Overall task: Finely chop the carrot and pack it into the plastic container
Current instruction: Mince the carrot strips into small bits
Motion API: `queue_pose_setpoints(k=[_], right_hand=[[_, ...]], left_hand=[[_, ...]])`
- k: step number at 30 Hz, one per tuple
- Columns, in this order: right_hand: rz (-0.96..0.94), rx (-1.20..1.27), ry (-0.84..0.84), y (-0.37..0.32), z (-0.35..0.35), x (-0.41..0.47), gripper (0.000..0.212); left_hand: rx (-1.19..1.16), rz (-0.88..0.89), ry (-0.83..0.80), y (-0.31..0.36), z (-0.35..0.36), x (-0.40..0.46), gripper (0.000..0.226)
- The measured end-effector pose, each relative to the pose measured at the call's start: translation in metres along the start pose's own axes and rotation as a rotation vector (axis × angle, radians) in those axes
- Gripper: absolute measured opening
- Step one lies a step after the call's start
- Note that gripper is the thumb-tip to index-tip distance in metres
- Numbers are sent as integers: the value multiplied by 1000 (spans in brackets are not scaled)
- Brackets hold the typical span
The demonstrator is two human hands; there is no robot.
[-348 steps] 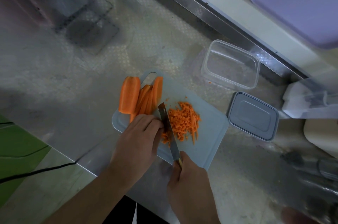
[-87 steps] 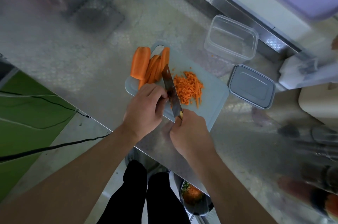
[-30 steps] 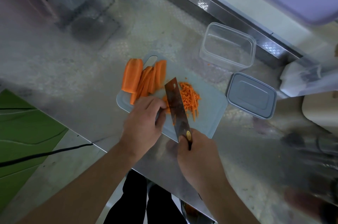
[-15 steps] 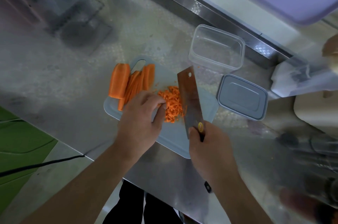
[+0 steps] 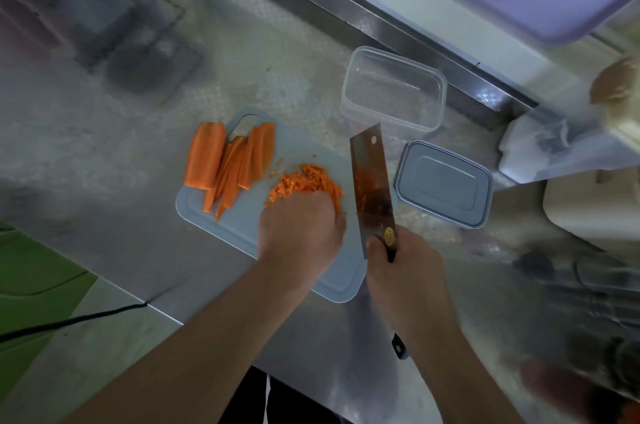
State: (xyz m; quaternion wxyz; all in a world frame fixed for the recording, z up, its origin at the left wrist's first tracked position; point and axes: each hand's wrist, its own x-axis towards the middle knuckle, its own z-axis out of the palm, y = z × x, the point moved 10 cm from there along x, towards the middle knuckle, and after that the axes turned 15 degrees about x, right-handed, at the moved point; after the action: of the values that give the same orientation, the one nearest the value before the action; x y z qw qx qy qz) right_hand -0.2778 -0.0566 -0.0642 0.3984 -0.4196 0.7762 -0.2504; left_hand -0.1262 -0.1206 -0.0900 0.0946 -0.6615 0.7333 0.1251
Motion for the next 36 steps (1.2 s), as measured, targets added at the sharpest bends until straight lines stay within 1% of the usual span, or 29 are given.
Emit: queue_pose_setpoints(k=[2, 5, 8, 10, 16, 22, 25, 28, 32, 34, 36], right_hand=[[-7, 3, 1, 1, -2, 2, 37], [-17, 1, -7, 1, -5, 5, 33], [-20, -20, -15, 2, -5, 8, 29], [-13, -44, -17, 4, -5, 10, 27], [-25, -42, -28, 4, -4, 13, 28], [-39, -61, -36, 4, 0, 20, 30], [-35, -41, -35, 1, 0, 22, 31], [-23, -11, -37, 2, 0, 23, 33], [-54, -11, -7, -1, -5, 23, 35], [-60, 14, 2, -2, -8, 22, 36], [-56, 22, 3, -3, -9, 22, 36]], left_hand=[[-48, -36, -19, -2, 2, -1, 48], [-117, -85, -48, -7, 6, -4, 33], [-154, -112, -60, -11, 7, -7, 29], [-123, -97, -65, -9, 7, -8, 26], [4, -16, -38, -1, 2, -14, 27], [8, 15, -58, 0, 1, -11, 22], [49, 34, -35, 4, -3, -14, 27], [-35, 37, -27, 2, 1, -12, 21], [-268, 15, -17, -13, 2, -9, 13], [-394, -9, -44, -20, 4, -7, 9], [-502, -47, -81, -27, 8, -5, 10]])
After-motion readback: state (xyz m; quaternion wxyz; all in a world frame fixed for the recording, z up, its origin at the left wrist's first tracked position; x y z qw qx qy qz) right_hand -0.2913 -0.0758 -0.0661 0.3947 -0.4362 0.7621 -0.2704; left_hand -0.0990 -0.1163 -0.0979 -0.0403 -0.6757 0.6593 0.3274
